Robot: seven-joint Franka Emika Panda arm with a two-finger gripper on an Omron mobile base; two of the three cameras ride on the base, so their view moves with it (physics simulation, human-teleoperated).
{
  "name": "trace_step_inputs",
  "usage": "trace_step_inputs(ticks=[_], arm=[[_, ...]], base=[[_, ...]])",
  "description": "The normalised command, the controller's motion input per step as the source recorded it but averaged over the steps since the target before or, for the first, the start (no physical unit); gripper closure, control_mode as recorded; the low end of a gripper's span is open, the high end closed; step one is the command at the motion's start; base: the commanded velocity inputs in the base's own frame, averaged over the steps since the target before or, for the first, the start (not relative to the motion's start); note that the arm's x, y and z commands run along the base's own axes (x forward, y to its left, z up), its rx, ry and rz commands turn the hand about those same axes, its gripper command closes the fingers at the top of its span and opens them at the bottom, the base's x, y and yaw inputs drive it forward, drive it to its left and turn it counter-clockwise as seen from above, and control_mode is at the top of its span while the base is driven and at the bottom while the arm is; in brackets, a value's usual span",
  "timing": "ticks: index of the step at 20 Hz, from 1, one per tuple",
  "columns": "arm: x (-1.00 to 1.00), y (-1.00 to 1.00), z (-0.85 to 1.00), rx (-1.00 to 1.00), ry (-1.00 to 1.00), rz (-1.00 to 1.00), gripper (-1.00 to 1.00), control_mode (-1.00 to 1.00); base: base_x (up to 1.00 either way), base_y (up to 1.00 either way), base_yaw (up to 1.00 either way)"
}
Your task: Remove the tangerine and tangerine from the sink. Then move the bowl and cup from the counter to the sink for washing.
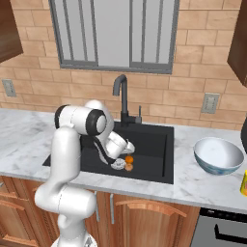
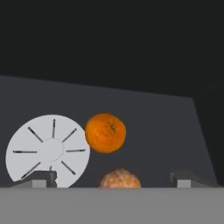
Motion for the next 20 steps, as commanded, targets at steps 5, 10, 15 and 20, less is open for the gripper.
trace_step_inputs(ticks=[5,10,15,20], arm=[[0.09,0.0,-0.07,0.0,0.0,0.0,-1.0,-1.0],[0.09,0.0,-0.07,0.0,0.0,0.0,-1.0,-1.0],[0.07,-0.01,-0.09,0.0,0.0,0.0,-1.0,-1.0],[0.06,0.0,-0.12,0.0,0.0,0.0,-1.0,-1.0]], base=[[0.0,0.0,0.0],[0.0,0.0,0.0],[0.0,0.0,0.0],[0.0,0.0,0.0]])
